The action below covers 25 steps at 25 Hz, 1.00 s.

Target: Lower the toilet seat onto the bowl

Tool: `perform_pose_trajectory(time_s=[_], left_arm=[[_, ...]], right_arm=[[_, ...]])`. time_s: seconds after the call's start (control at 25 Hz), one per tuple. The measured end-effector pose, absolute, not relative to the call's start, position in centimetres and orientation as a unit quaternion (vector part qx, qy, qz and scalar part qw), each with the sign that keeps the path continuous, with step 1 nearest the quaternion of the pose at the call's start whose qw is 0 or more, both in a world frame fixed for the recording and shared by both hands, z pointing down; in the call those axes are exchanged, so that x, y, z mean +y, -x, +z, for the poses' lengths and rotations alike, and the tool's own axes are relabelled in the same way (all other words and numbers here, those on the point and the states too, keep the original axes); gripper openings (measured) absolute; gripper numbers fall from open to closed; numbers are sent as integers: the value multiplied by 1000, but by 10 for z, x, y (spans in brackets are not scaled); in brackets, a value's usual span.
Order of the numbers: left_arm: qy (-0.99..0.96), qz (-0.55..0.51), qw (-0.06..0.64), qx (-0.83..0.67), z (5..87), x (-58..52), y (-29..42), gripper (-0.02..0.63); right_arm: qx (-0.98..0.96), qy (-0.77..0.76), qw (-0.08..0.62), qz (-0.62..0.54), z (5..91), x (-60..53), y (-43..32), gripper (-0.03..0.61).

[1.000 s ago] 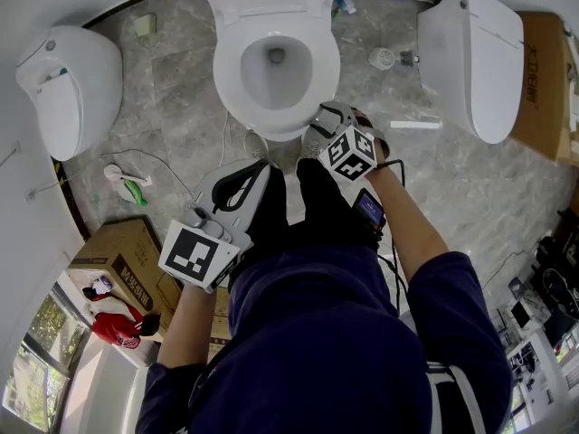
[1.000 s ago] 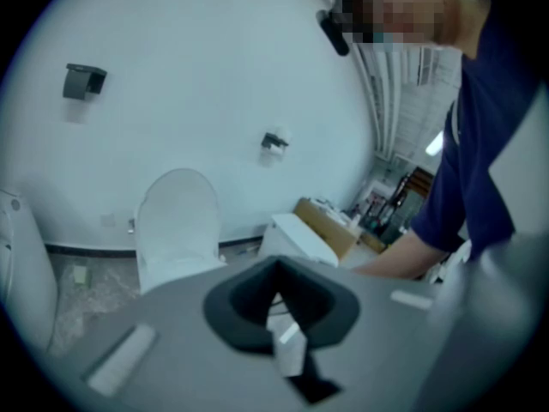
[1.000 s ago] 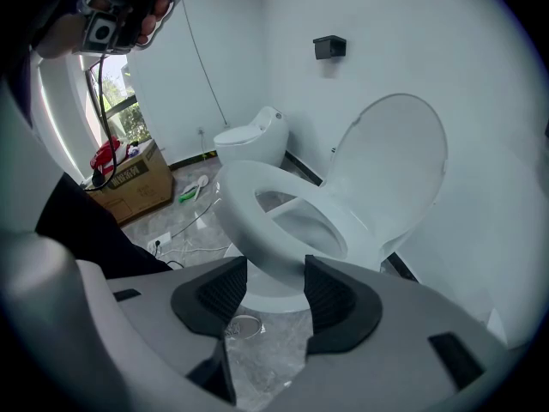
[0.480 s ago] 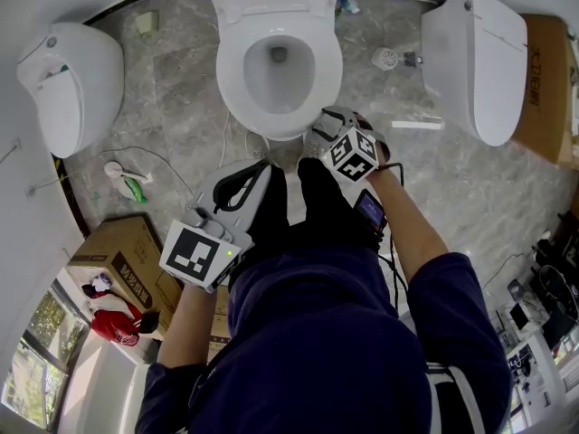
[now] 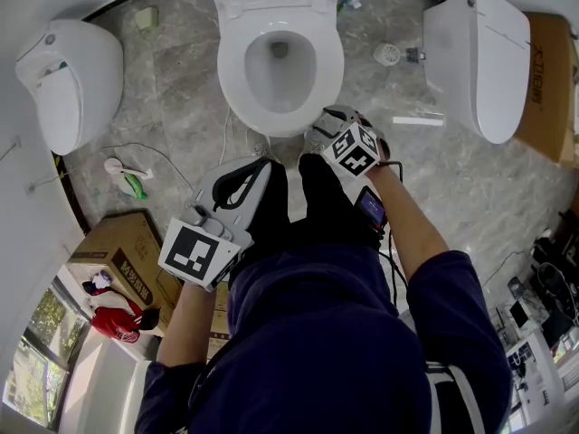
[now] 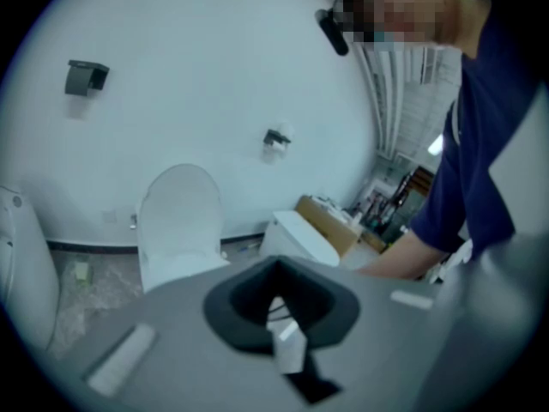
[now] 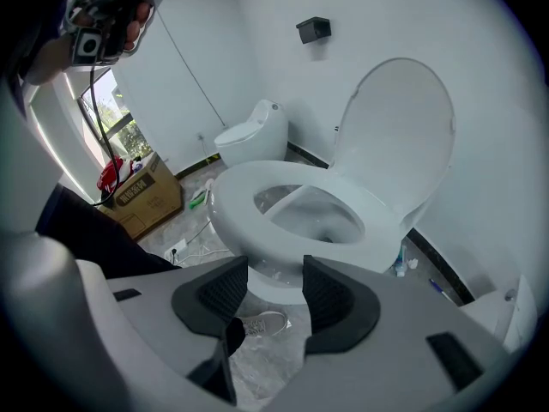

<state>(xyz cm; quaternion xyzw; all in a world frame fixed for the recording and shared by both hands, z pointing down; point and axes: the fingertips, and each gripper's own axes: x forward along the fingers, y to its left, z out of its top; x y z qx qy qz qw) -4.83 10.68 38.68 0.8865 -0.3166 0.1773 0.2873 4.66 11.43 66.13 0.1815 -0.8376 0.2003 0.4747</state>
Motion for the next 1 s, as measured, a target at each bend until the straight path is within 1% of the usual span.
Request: perform_pose_trajectory(time_s=[1.0], left_arm=[[-877, 191, 305, -318, 407, 106, 54, 3]], right_arm=[[-819, -168, 490, 247, 702, 133, -51, 176]])
